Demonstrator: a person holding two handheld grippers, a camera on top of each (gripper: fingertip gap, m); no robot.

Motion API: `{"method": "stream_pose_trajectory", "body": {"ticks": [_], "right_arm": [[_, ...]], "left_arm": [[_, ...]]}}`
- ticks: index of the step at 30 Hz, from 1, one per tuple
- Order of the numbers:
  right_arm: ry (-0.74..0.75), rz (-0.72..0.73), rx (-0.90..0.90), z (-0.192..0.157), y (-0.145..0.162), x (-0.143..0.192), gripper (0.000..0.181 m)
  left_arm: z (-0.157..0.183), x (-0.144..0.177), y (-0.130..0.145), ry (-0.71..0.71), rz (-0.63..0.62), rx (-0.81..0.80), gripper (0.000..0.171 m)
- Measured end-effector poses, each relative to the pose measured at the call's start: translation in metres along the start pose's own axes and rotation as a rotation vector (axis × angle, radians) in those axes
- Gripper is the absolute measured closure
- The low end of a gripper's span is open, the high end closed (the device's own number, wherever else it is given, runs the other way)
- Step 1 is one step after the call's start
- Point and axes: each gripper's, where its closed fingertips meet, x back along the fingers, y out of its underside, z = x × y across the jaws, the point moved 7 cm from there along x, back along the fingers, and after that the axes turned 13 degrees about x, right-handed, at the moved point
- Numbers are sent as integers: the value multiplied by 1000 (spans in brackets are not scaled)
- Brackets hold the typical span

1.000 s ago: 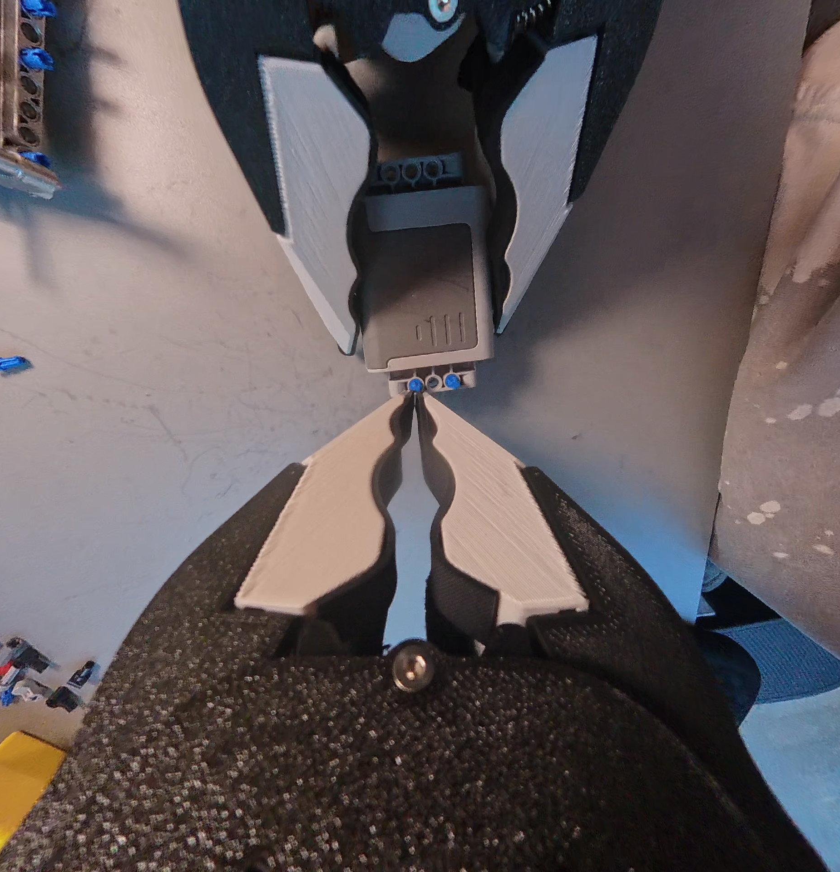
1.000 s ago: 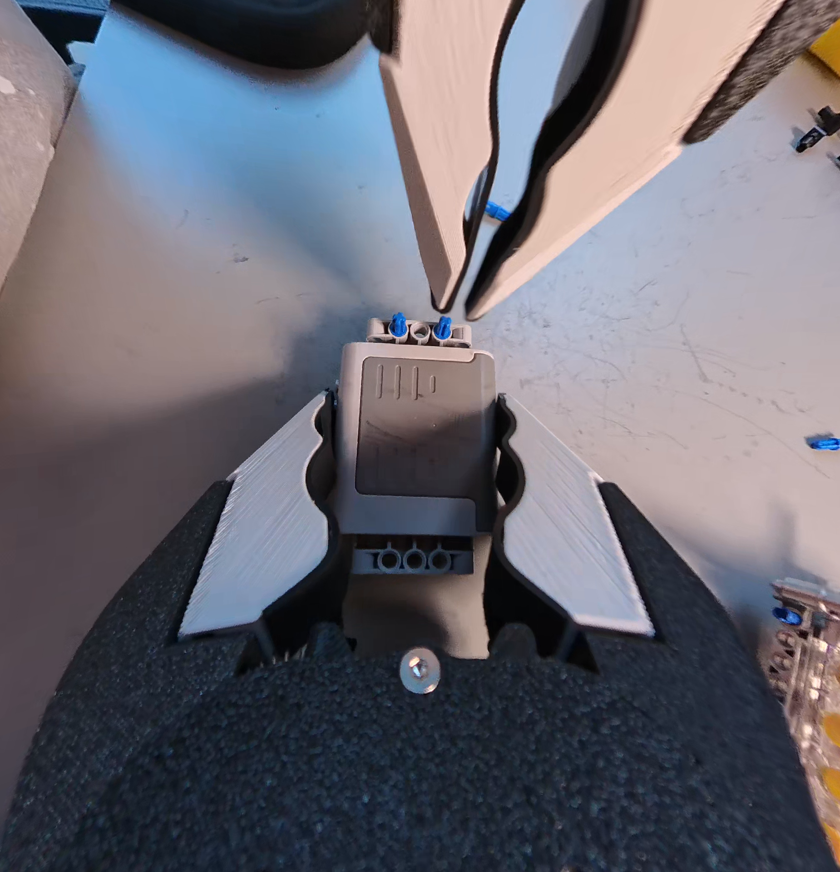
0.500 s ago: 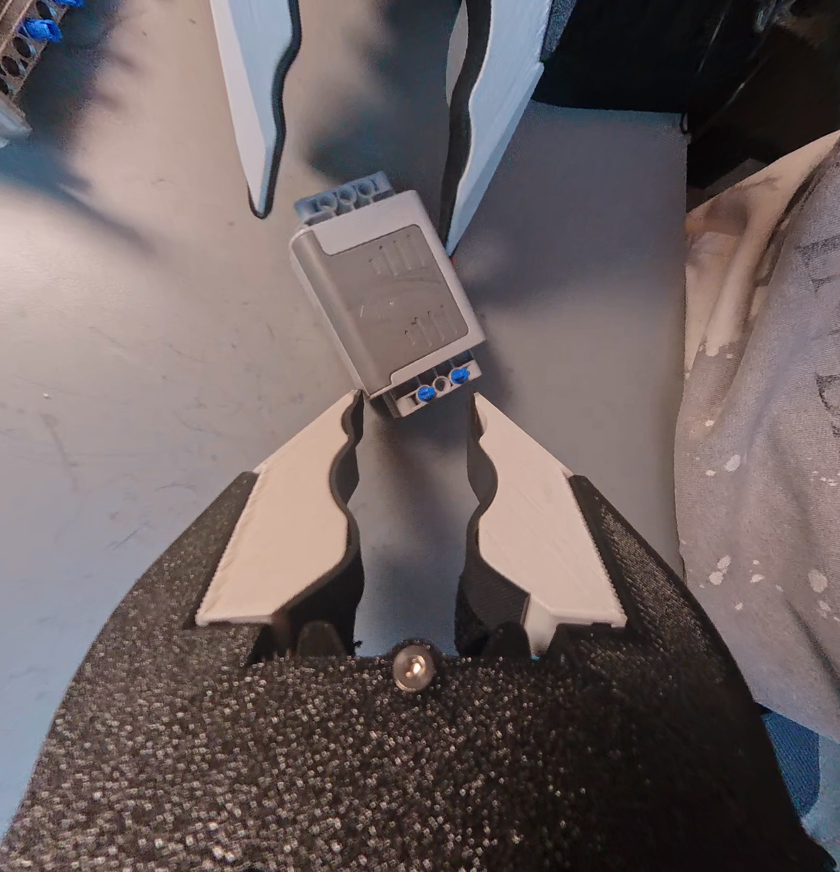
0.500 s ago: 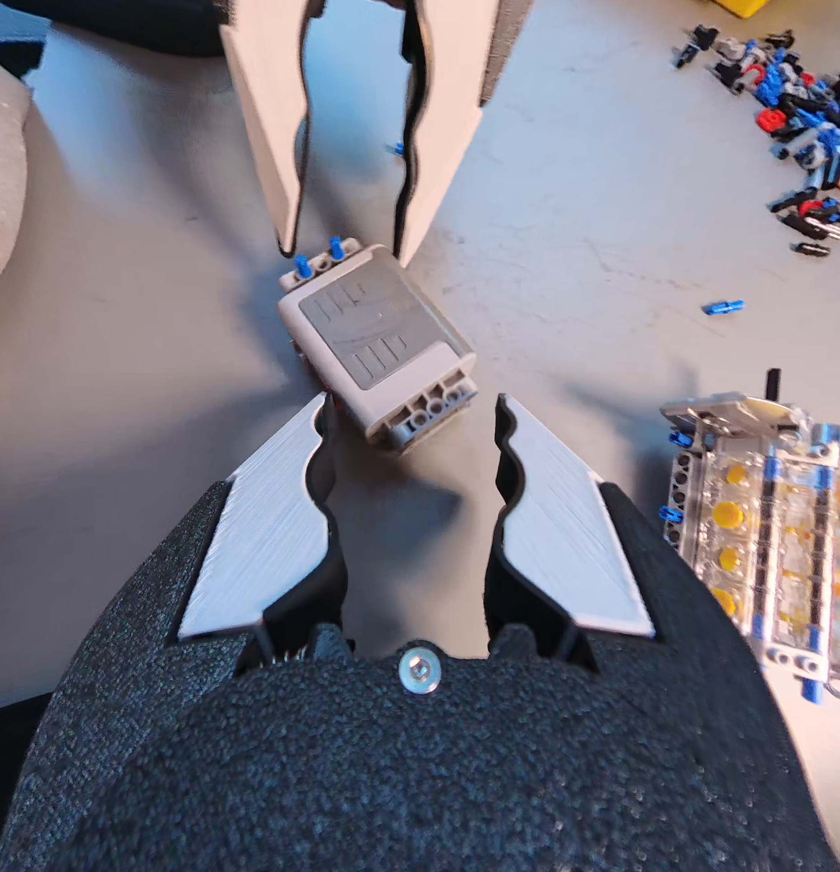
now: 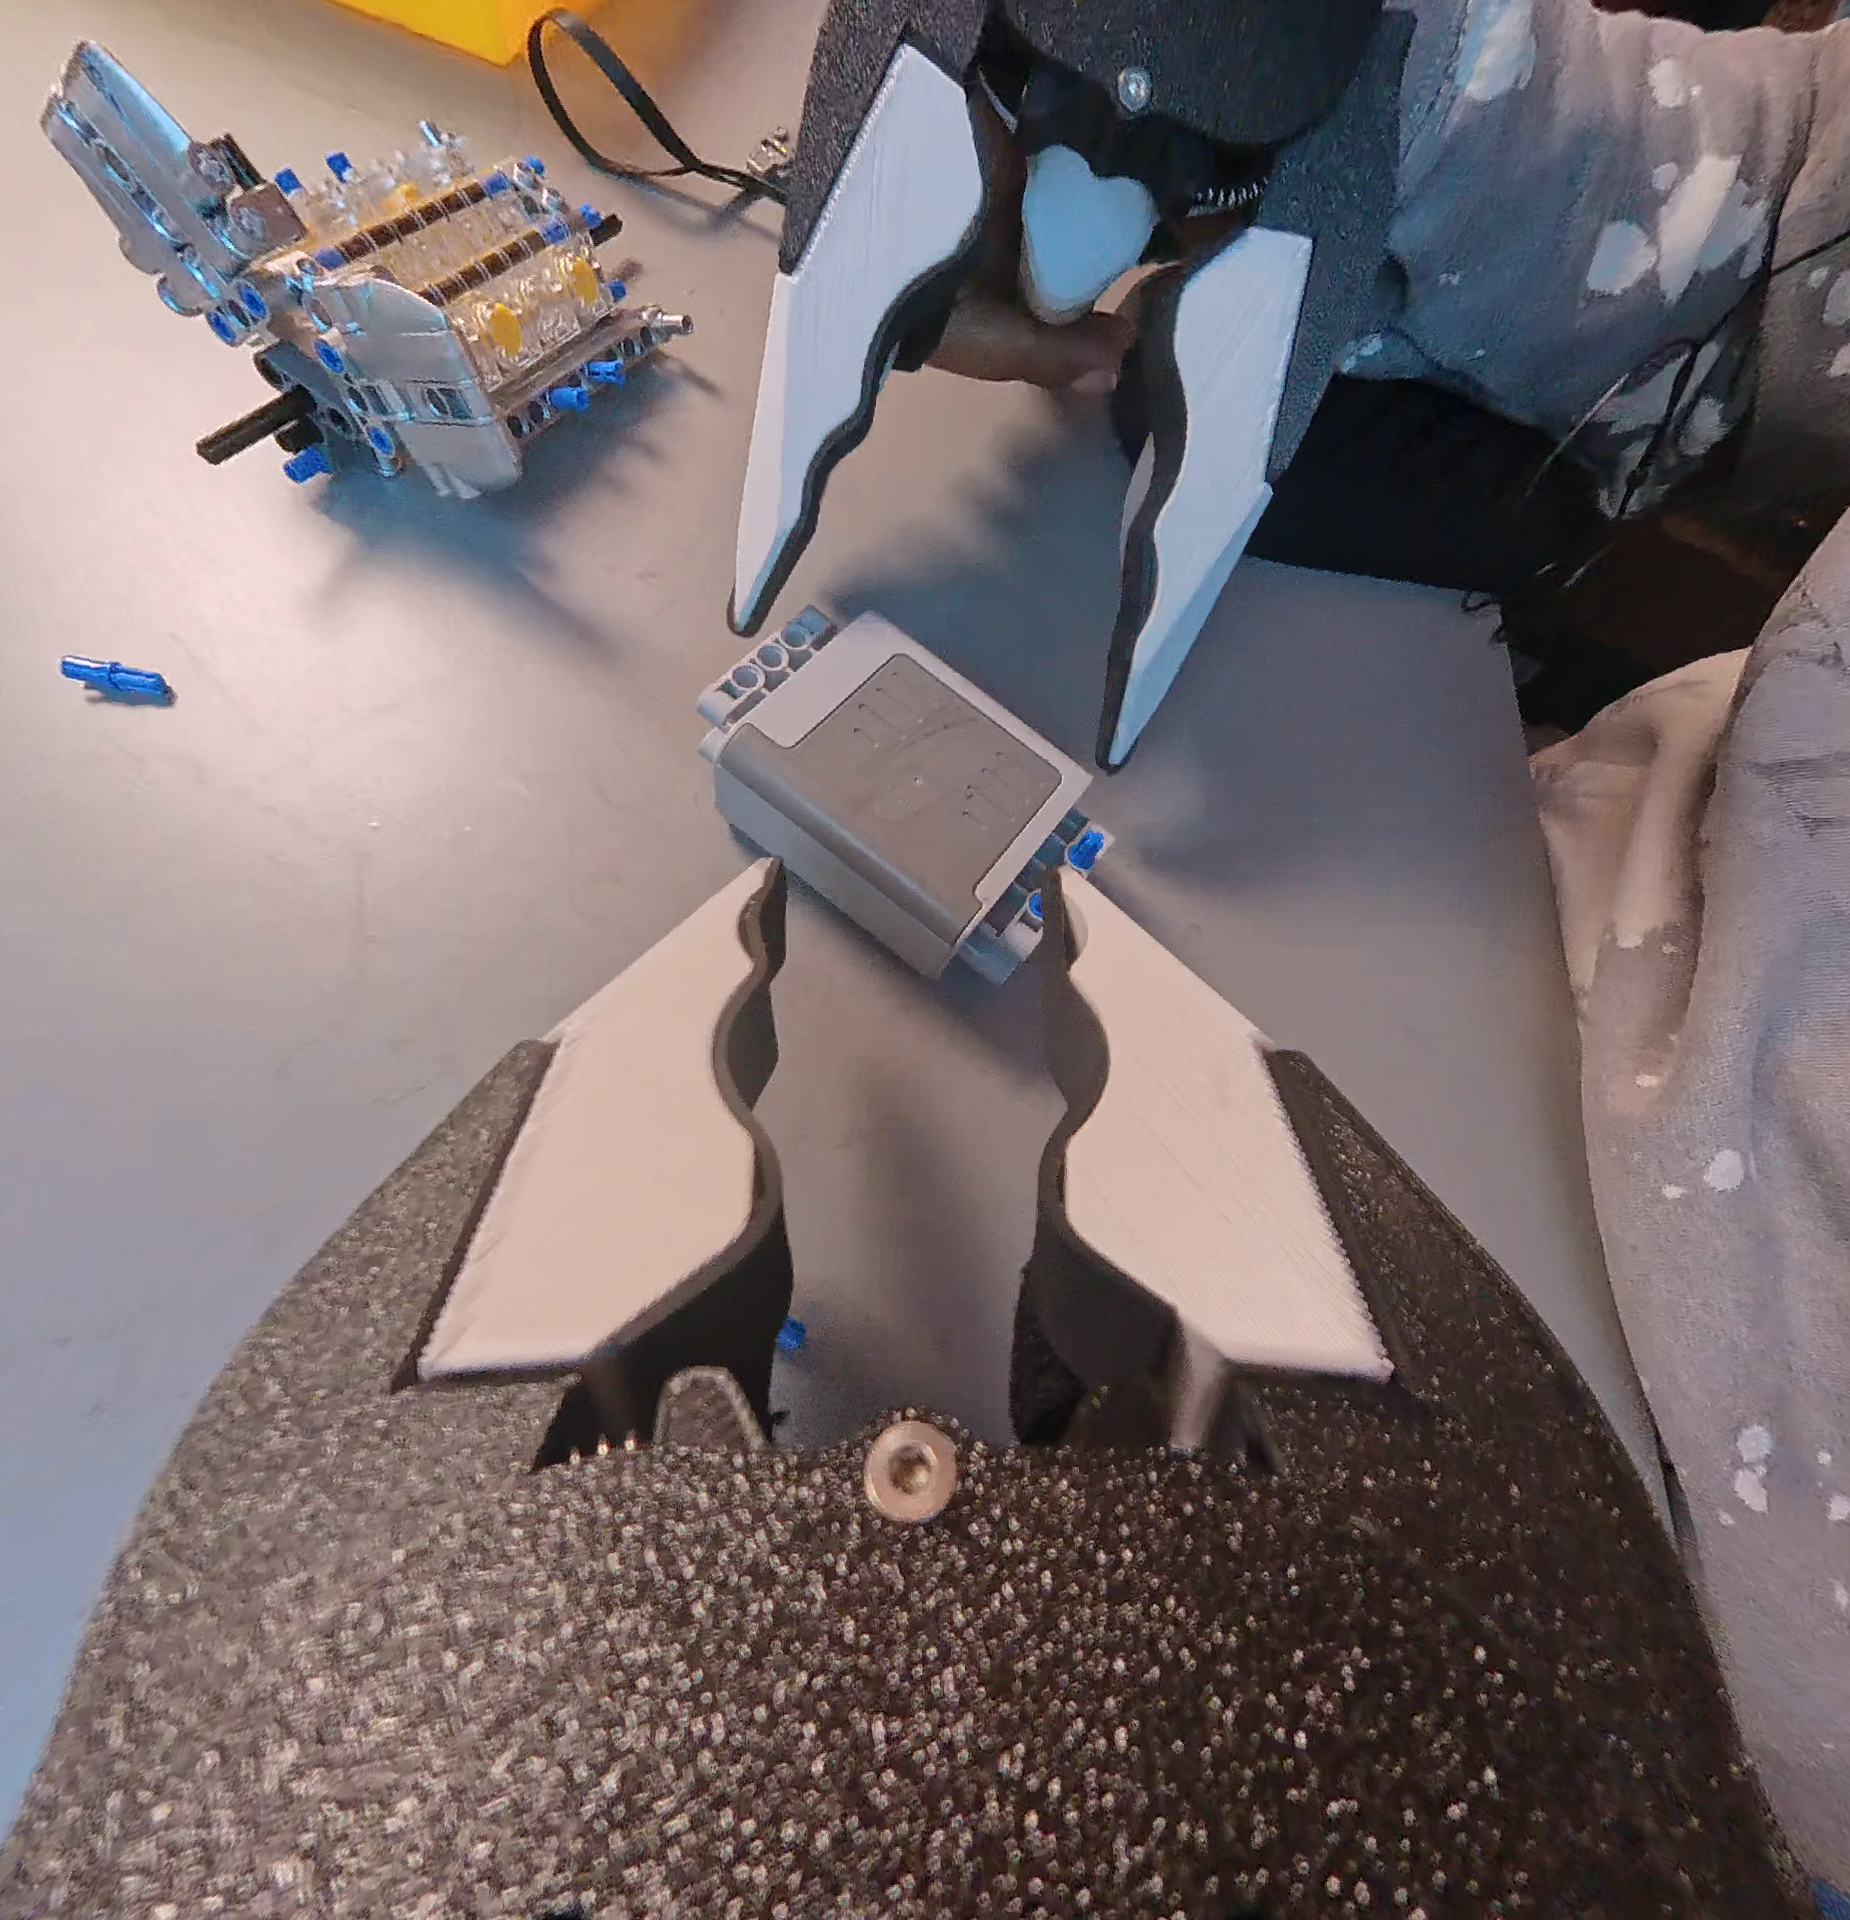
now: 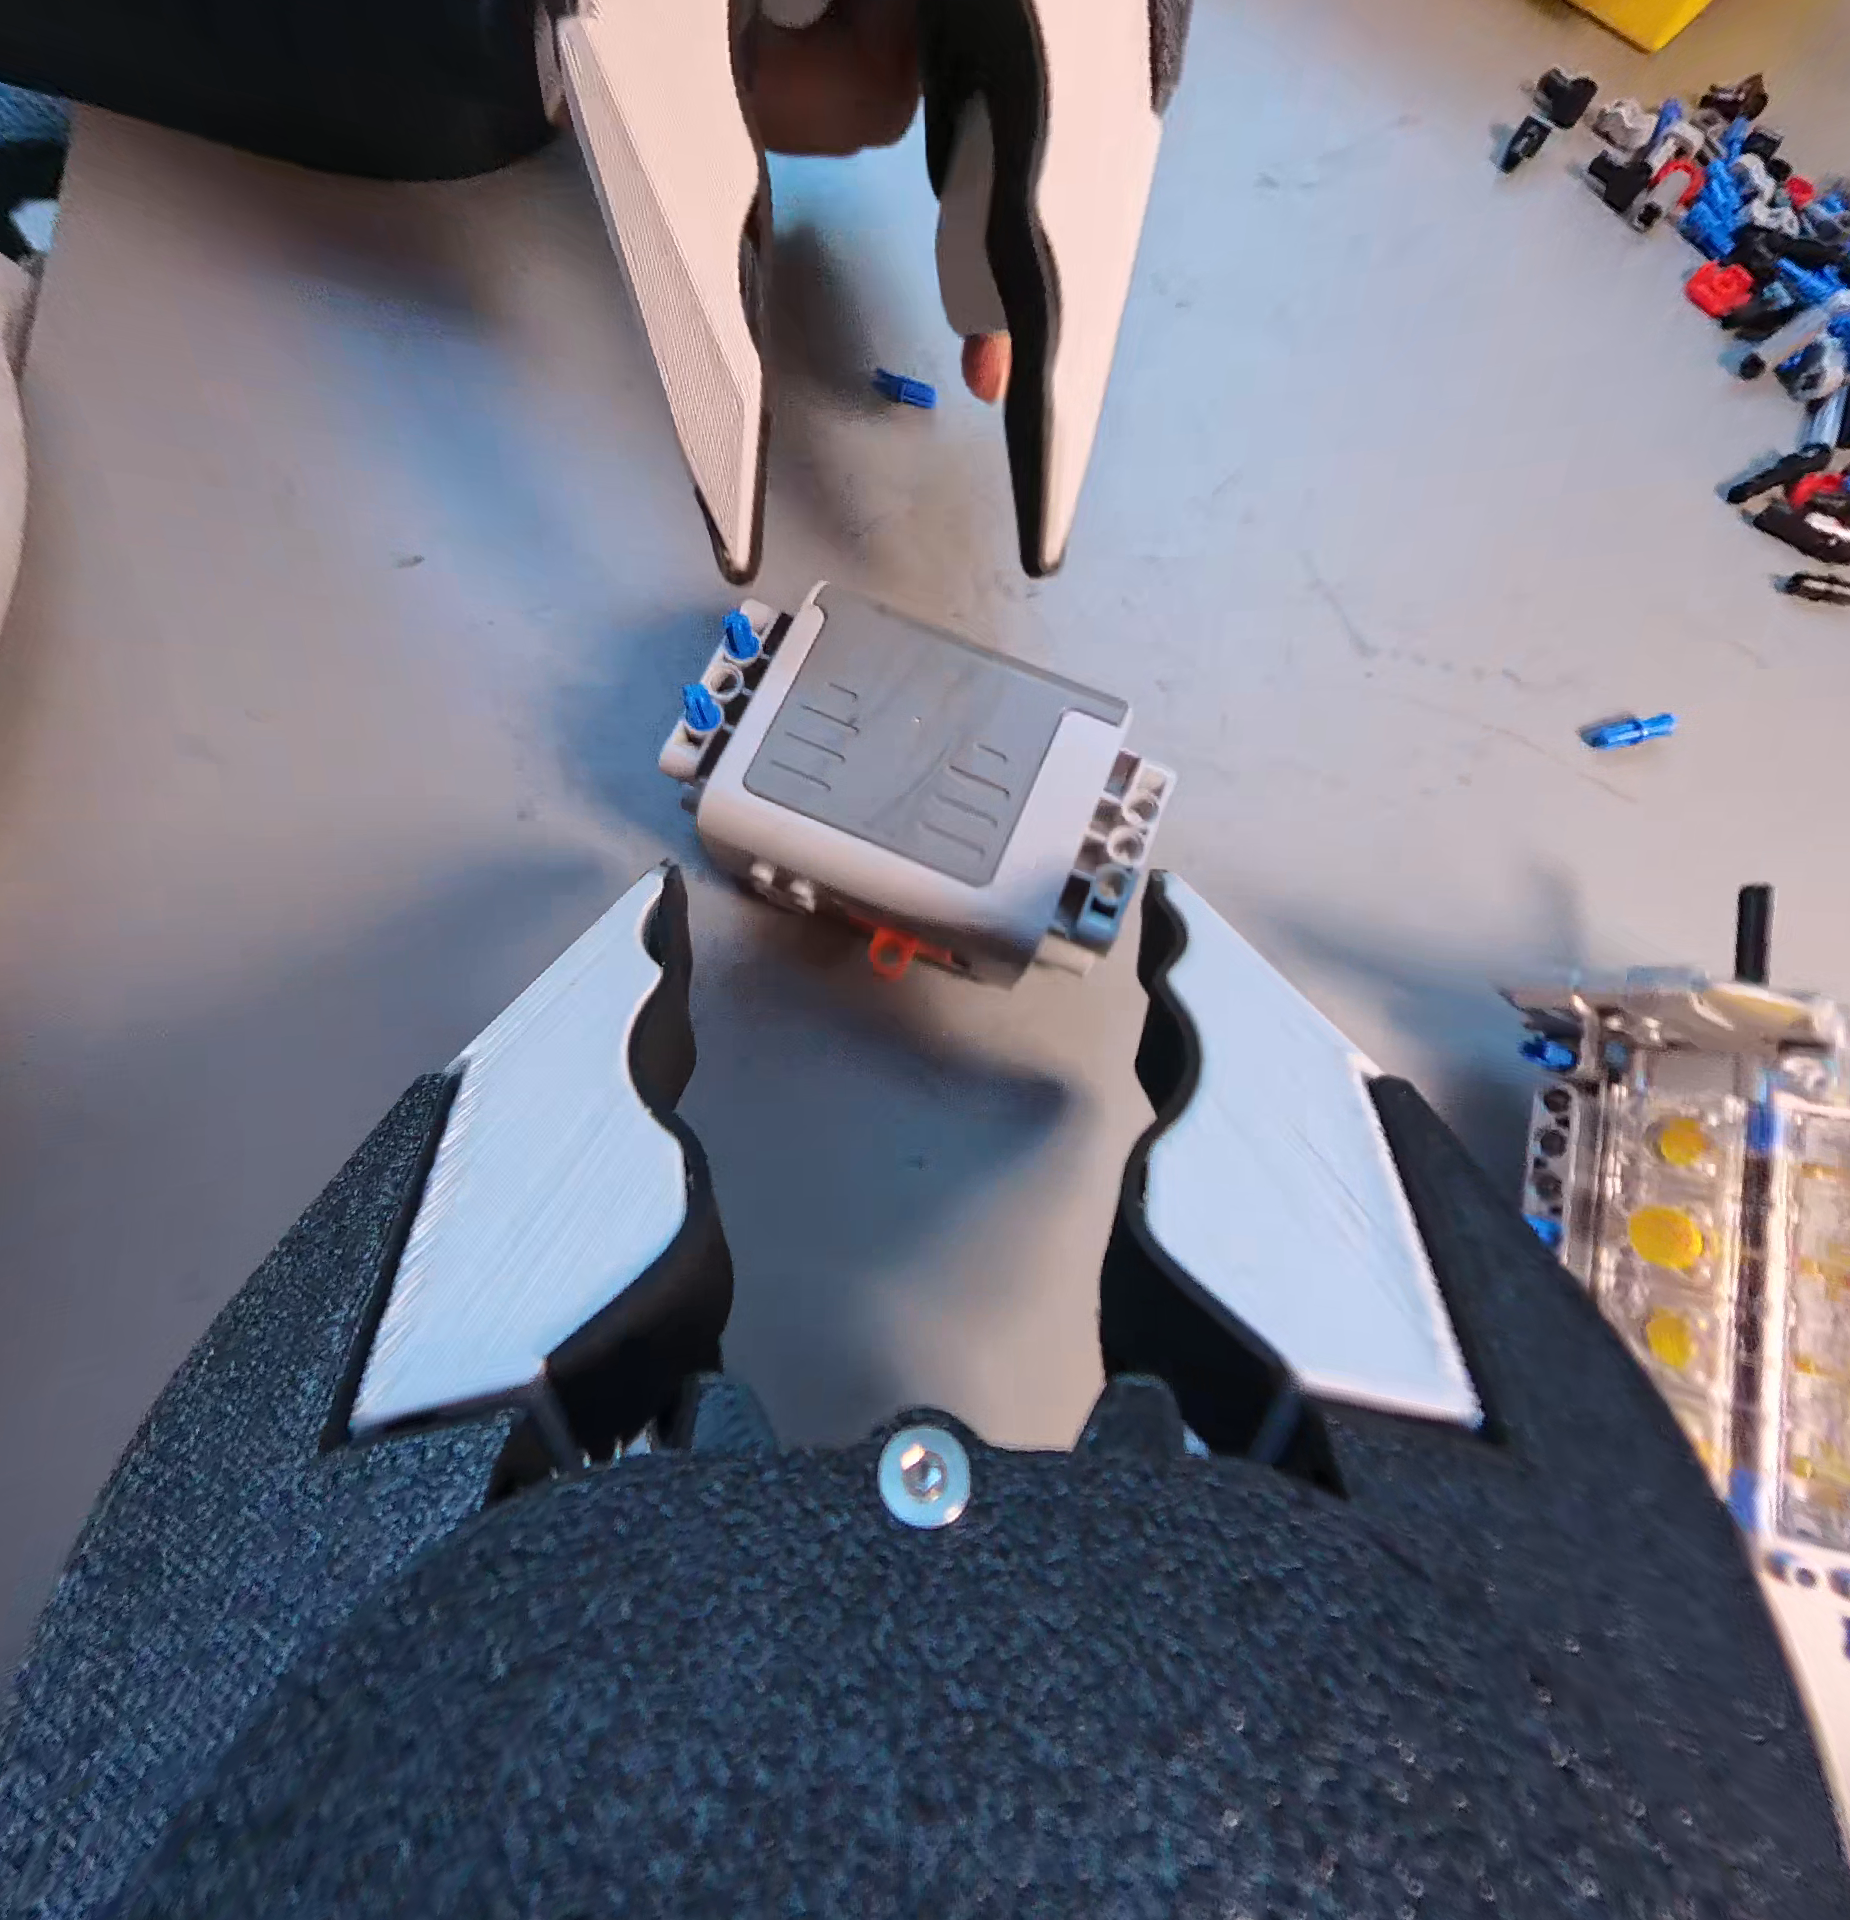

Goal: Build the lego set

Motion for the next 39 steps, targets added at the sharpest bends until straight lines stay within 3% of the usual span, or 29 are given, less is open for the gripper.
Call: {"method": "stream_pose_trajectory", "body": {"ticks": [6, 16, 22, 27, 31, 32, 36, 39], "right_arm": [[38, -40, 13, 10, -11, -18, 95], [116, -74, -17, 38, -8, -20, 103], [124, -60, 2, 32, -12, -31, 79], [146, -66, 8, 35, -14, -41, 85], [158, -77, -60, 37, -9, -39, 101], [161, -80, -72, 37, -8, -38, 107], [215, -90, -105, 42, -5, -36, 116], [225, -92, -111, 42, -4, -35, 117]], "left_arm": [[-7, 2, 5, 23, 50, 10, 118], [-6, 9, 9, -79, 75, -50, 129], [-12, 17, 4, -159, 126, -65, 131], [-39, 48, -3, -366, 215, -62, 135], [-72, 97, 5, -681, 167, -99, 139], [-75, 107, 10, -700, 152, -92, 141], [-61, 110, 24, -430, 143, -36, 149], [-38, 87, 32, -267, 23, -73, 153]]}}
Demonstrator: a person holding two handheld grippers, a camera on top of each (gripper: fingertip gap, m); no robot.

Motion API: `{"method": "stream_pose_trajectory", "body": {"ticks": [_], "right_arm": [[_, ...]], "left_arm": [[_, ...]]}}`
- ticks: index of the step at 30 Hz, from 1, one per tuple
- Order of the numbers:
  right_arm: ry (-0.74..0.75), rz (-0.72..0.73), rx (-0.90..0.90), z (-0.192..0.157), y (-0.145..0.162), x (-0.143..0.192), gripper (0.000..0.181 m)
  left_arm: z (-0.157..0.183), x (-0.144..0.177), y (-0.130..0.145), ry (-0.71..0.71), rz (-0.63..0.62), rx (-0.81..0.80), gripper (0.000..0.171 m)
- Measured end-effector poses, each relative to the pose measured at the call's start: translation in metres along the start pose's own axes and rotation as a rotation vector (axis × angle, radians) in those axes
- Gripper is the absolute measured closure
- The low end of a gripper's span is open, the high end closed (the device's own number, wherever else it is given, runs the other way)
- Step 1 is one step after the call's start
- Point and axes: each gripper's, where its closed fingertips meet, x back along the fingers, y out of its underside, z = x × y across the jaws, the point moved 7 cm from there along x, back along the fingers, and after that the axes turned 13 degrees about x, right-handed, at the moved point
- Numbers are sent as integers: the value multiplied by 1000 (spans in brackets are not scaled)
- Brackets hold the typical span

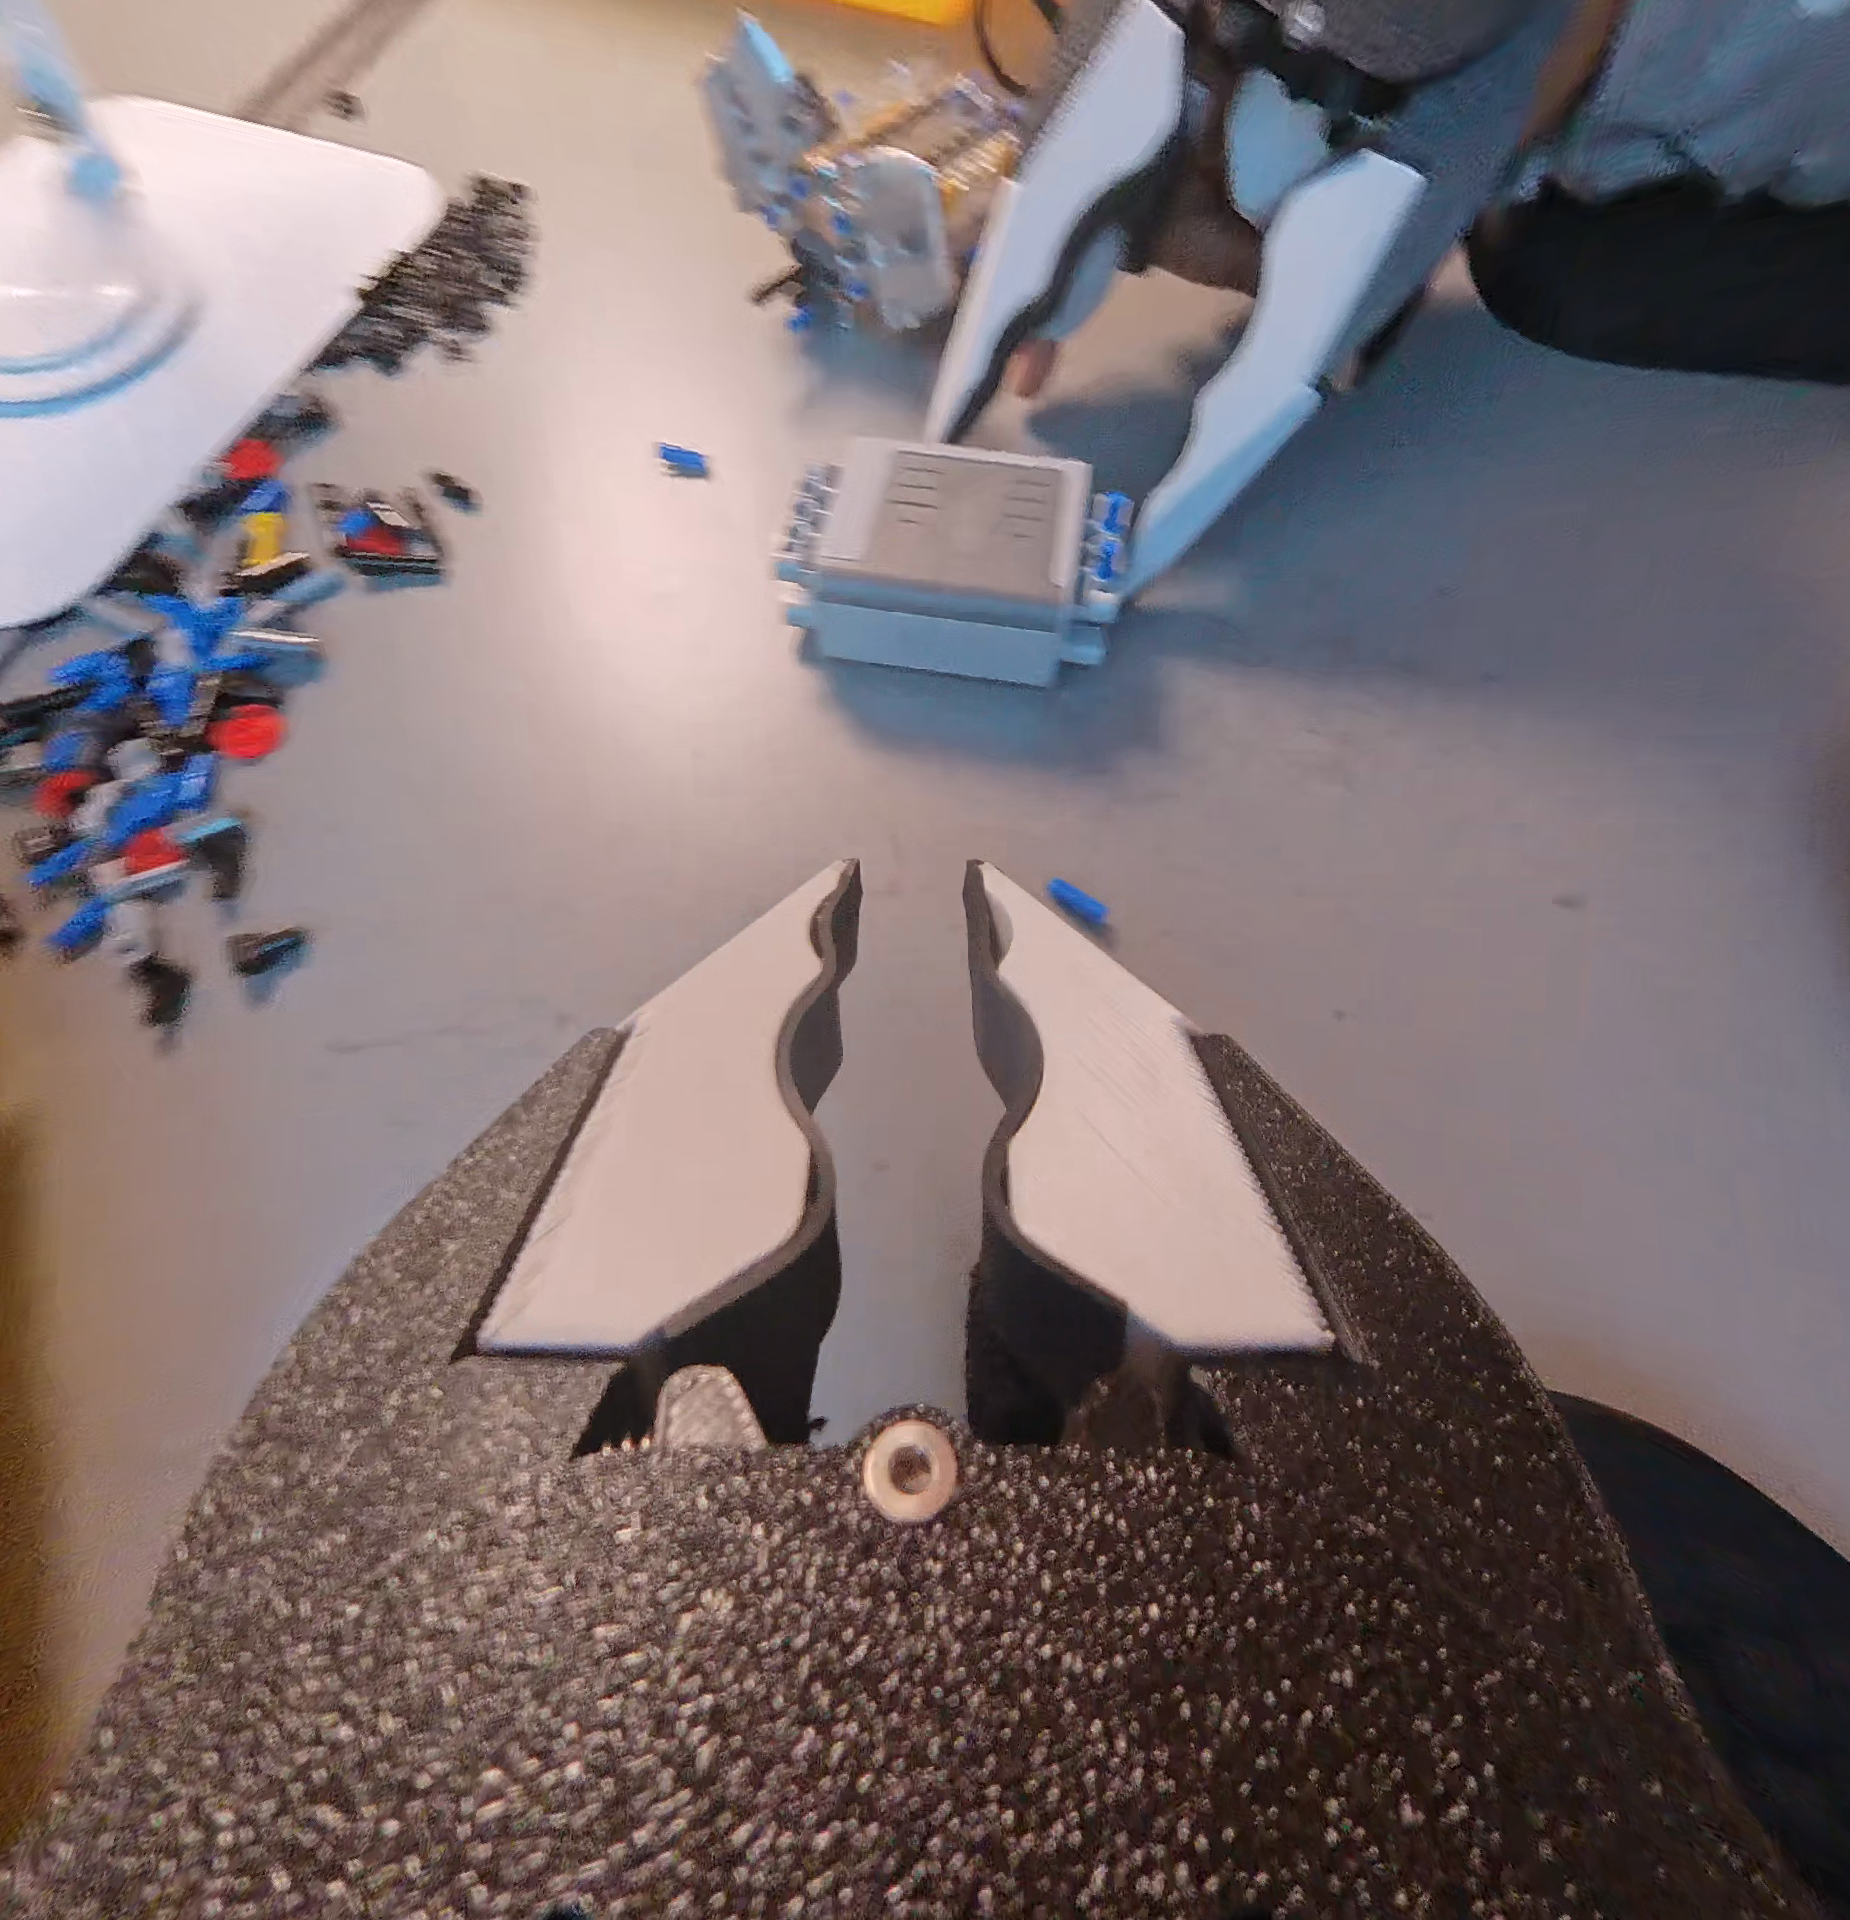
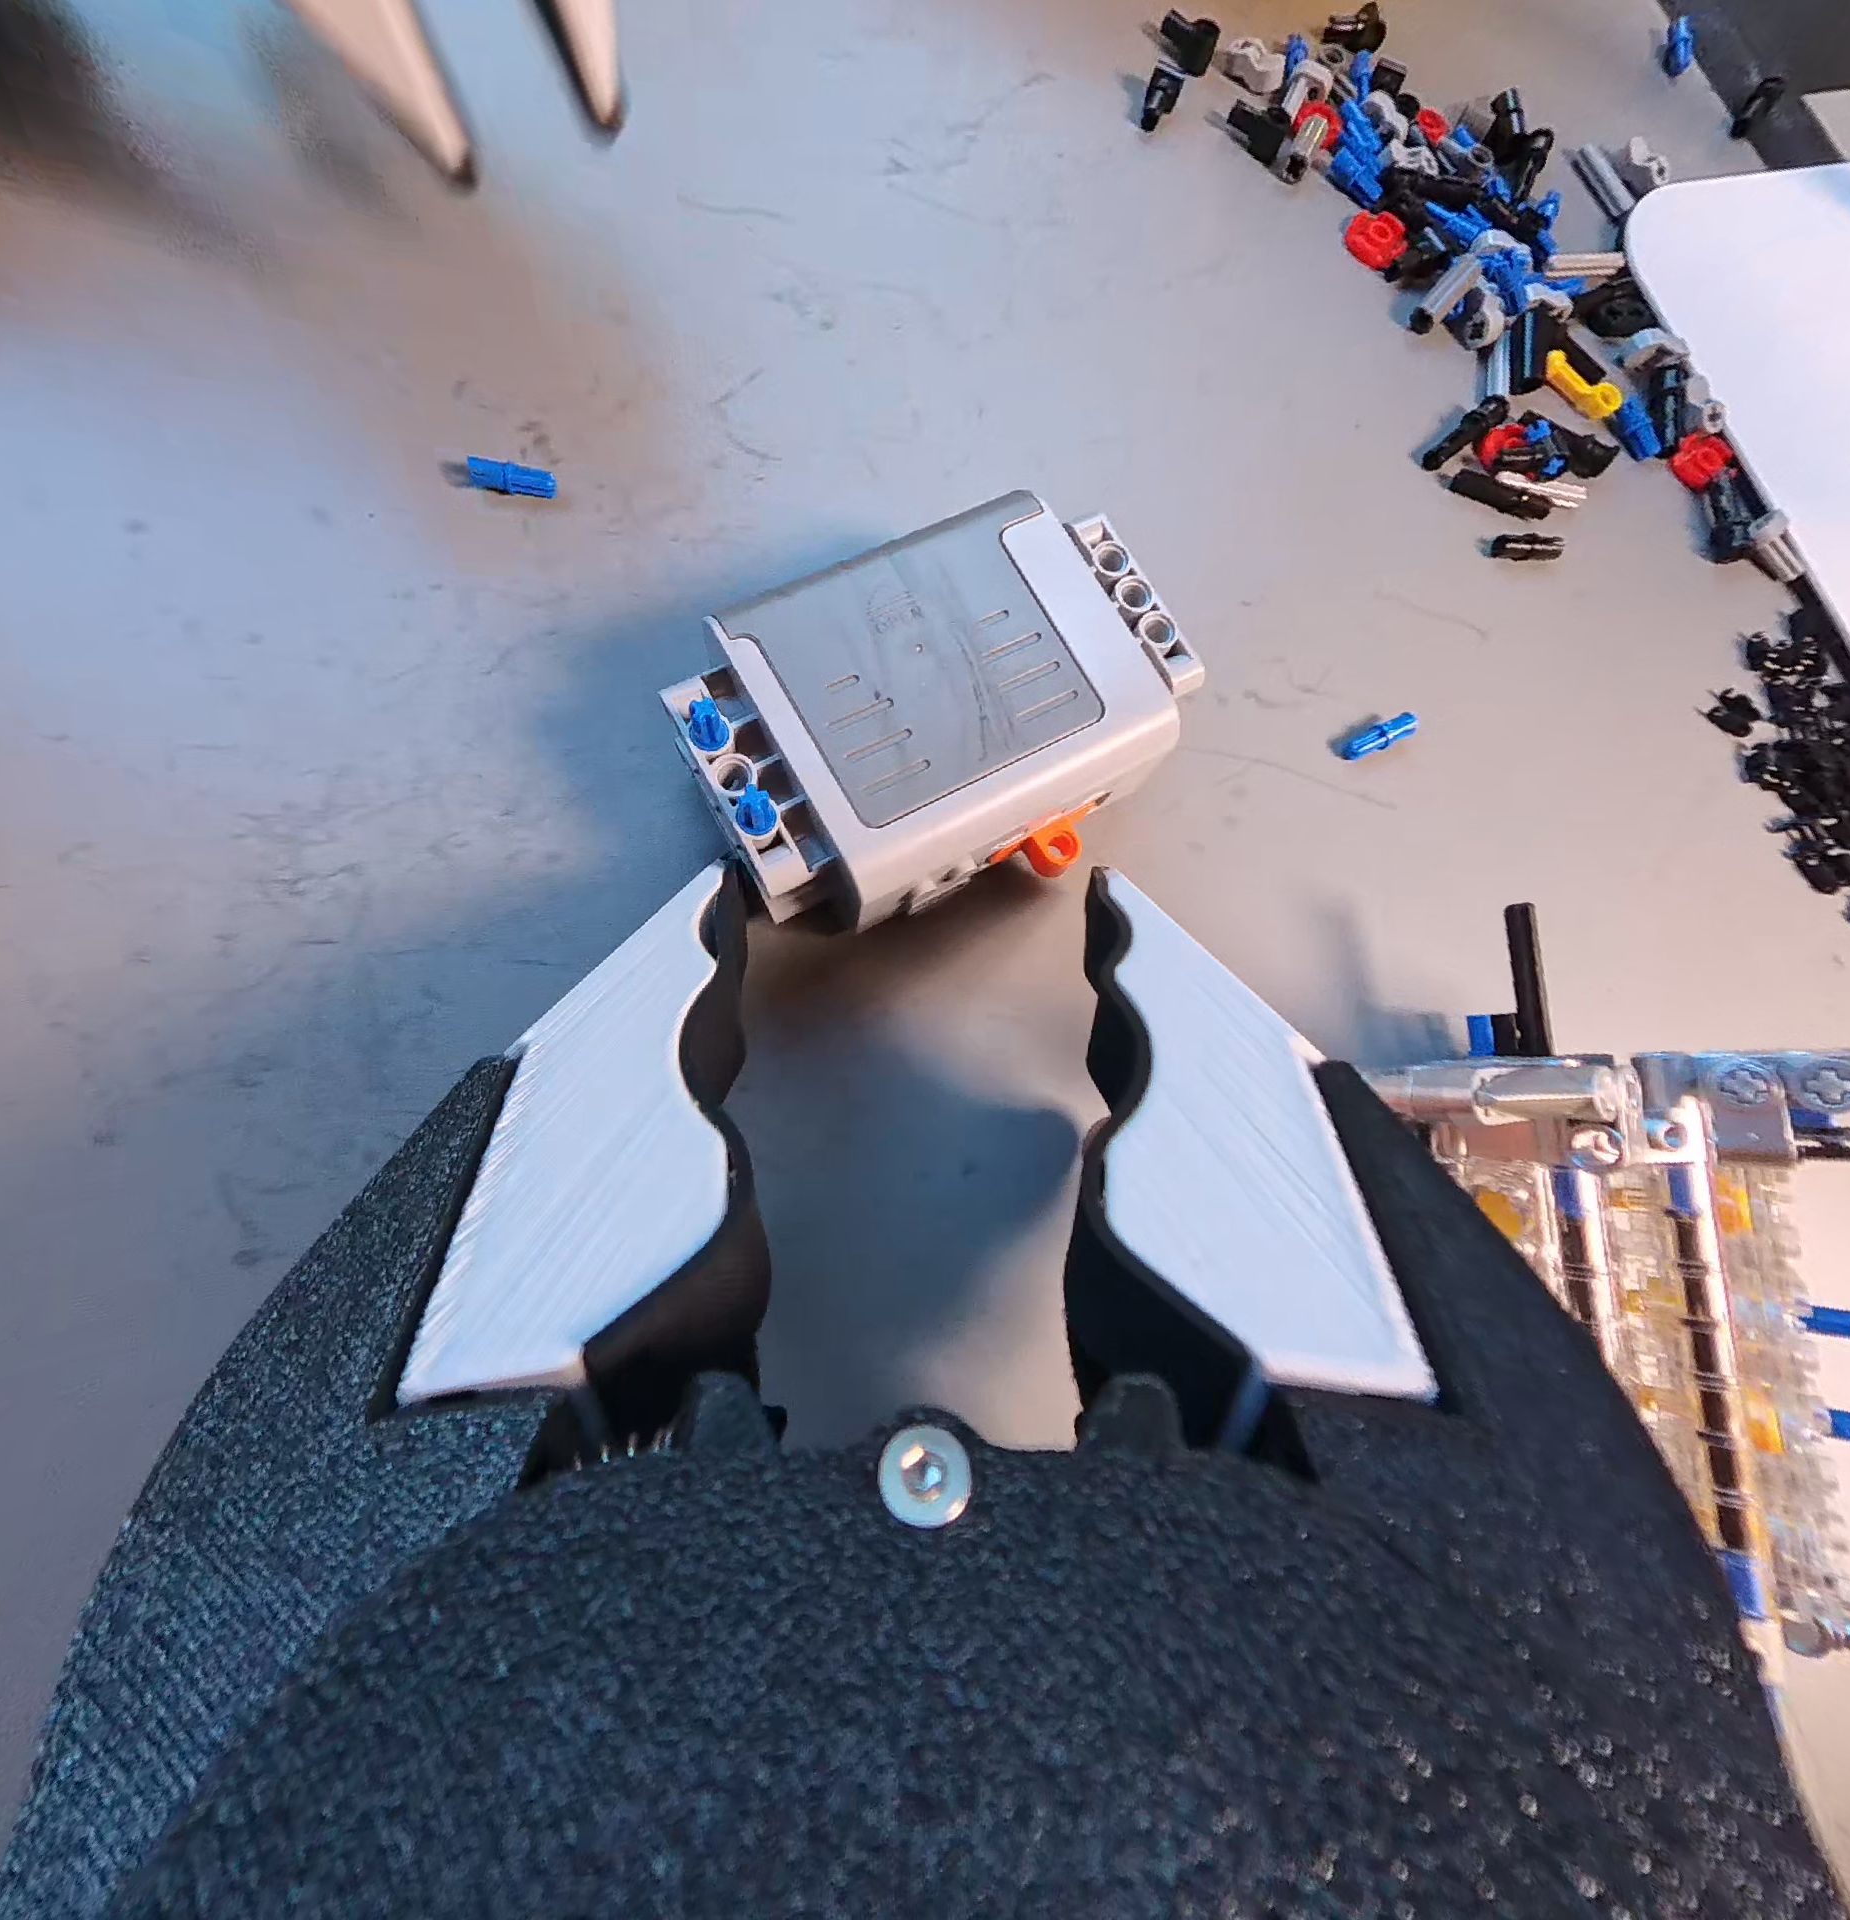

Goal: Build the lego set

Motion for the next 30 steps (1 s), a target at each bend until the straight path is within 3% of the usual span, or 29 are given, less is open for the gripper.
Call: {"method": "stream_pose_trajectory", "body": {"ticks": [4, 7, 16, 20, 25, 30], "right_arm": [[14, 1, 11, 0, 1, 2, 117], [18, 2, 17, 0, 3, 4, 116], [34, 18, 36, 1, 5, 8, 115], [24, 99, 22, 3, 1, 18, 114], [22, 162, 26, 2, -4, 29, 115], [9, 143, 57, -3, -2, 27, 115]], "left_arm": [[24, -29, 11, 22, -184, -98, 153], [30, -40, 14, 12, -227, -136, 157], [25, -39, 15, -23, -231, -145, 161], [23, -39, 16, -13, -223, -141, 171], [22, -42, 14, -13, -198, -141, 171], [24, -43, 11, 14, -162, -132, 156]]}}
